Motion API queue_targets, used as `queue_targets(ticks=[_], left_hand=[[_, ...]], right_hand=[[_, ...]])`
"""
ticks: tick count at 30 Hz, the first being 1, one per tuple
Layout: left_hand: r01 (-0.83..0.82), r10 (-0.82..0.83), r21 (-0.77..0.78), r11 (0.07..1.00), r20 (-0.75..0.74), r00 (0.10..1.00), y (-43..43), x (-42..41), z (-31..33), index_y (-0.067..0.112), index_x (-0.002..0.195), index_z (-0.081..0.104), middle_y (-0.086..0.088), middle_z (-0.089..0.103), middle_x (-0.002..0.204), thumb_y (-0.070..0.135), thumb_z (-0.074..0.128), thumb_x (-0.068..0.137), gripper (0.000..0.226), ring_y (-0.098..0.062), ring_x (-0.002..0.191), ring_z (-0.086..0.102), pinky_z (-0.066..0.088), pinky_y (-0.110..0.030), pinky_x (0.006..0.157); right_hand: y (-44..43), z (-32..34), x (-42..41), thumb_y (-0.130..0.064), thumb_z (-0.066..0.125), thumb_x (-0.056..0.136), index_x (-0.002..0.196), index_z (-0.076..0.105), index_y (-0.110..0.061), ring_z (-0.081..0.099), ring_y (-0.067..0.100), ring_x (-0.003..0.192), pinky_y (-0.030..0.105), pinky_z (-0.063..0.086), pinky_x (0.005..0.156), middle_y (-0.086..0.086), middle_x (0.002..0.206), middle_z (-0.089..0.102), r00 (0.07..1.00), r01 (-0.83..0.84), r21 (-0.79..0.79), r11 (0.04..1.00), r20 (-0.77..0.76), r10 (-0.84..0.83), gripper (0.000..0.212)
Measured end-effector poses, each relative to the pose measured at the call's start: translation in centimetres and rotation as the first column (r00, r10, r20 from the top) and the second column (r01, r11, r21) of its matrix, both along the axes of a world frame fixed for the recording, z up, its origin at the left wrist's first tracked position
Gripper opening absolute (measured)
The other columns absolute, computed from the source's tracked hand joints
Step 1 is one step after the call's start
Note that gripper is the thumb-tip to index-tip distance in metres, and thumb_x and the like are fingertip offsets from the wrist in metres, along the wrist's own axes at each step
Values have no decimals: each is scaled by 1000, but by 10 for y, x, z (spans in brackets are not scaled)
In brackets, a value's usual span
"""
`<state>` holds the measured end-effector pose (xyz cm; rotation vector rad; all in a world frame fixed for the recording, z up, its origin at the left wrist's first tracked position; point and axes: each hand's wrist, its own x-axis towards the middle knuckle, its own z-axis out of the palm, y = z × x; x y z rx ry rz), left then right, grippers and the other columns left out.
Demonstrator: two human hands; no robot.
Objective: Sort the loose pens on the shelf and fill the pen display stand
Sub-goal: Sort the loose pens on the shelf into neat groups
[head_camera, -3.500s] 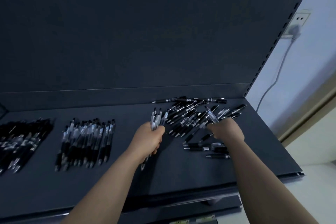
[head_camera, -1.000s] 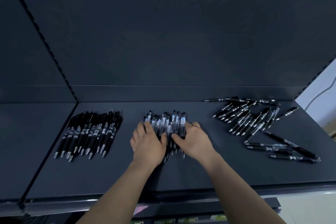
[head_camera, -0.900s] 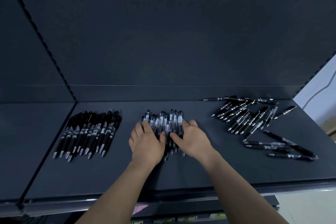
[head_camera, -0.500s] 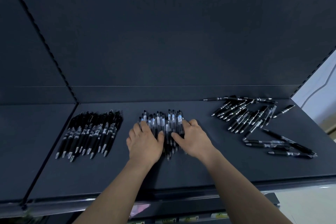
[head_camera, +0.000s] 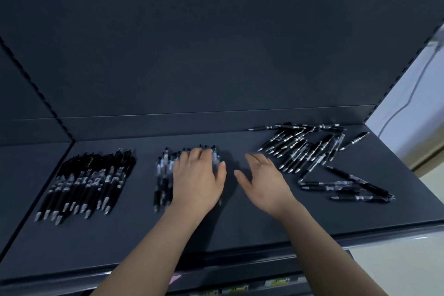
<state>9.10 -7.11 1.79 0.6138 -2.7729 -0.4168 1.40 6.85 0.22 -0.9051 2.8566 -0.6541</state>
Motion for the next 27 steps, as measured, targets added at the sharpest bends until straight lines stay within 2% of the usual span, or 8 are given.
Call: queue_targets(ticks=[4,9,13,17,21,24,27], left_hand=[[93,-93,-7,996,-14,996,43,-24,4,19,130,54,2,55,129,46,38,96,46,-20,118,48,33,-33,102],[233,-232,24,972,-37,972,106,-58,2,23,124,58,7,59,121,43,41,97,38,-16,110,49,34,-28,96],[329,-329,68,942,-11,944,153,-86,-9,27,126,57,10,59,121,40,49,95,34,-13,112,48,37,-28,98],[371,-374,48,927,58,926,187,-105,-25,29,127,58,10,59,122,40,55,93,35,-13,113,49,36,-26,98],[375,-377,40,926,105,920,201,-118,-33,29,122,61,9,60,118,40,58,92,32,-14,108,52,38,-25,93],[319,-322,46,947,105,941,203,-126,-35,27,116,63,8,61,113,39,60,91,28,-14,104,54,41,-26,89],[260,-268,80,962,111,957,204,-130,-36,25,111,63,6,61,109,38,63,89,26,-14,103,54,44,-27,88]], right_hand=[[53,9,-21,-38,45,99,144,39,-10,40,20,133,25,31,106,3,145,43,999,-12,-4,1000,-52,12,53],[136,16,-56,-32,51,97,140,46,-13,47,18,127,27,39,100,1,140,49,992,99,4,995,-73,-99,47],[201,13,-84,-21,53,95,121,61,-13,56,24,111,35,49,83,3,120,59,975,220,52,974,-35,-218,29],[247,-4,-109,-20,55,91,101,66,-12,58,26,101,31,42,69,5,104,60,963,260,182,948,20,-268,17],[270,-17,-127,-21,58,88,88,64,-11,56,25,94,30,38,65,3,93,53,964,251,194,948,40,-263,11],[274,-20,-136,-22,57,90,93,61,-15,52,22,96,28,35,68,-4,91,46,964,252,142,957,50,-261,8],[277,-20,-143,-21,53,93,92,52,-15,51,24,91,31,35,68,-2,89,49,955,280,104,954,70,-287,6]])
